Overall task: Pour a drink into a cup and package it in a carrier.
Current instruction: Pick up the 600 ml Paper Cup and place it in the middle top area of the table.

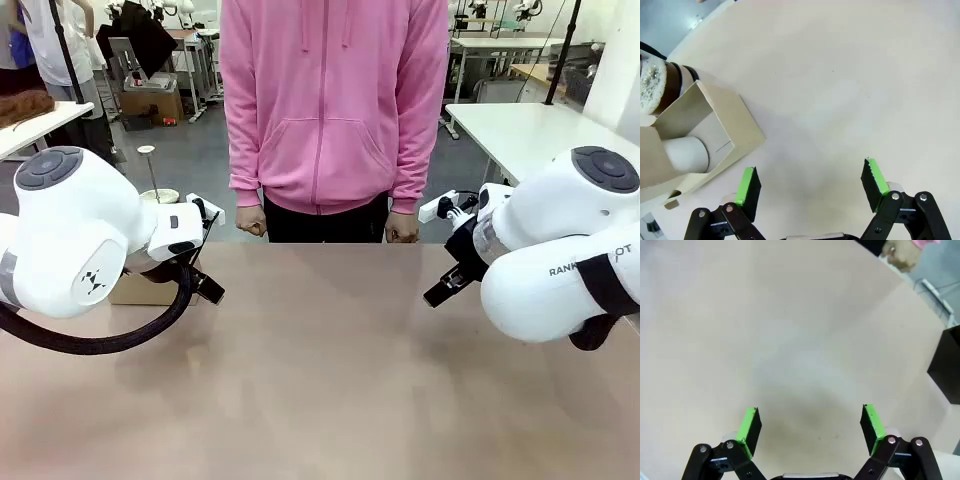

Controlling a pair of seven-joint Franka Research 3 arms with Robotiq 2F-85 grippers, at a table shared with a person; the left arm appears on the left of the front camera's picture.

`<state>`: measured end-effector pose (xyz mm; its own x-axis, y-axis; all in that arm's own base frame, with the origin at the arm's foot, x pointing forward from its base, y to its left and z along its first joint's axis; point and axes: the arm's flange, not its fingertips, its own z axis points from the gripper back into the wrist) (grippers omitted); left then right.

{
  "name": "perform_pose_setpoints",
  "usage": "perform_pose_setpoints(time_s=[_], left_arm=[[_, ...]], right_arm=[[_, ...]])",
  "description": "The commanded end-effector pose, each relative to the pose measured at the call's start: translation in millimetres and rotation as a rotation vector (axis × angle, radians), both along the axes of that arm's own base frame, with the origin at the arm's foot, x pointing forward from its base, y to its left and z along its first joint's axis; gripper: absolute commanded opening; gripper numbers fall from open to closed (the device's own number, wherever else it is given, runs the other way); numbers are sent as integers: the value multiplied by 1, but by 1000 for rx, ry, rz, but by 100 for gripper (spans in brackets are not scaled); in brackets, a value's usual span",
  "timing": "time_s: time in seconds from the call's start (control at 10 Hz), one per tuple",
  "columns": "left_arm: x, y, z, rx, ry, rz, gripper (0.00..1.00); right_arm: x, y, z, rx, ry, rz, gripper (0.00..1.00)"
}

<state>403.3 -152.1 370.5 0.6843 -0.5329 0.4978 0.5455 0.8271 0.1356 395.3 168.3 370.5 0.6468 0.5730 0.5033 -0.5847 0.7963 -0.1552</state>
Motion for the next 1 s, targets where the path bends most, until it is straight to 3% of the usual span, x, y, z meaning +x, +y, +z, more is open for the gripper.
perform_pose_setpoints(time_s=[0.0, 0.9], left_arm=[[0, 0, 0, 0, 0, 0, 100], [0, 0, 0, 0, 0, 0, 100]], right_arm=[[0, 0, 0, 0, 0, 0, 100], [0, 0, 0, -1, 0, 0, 100]])
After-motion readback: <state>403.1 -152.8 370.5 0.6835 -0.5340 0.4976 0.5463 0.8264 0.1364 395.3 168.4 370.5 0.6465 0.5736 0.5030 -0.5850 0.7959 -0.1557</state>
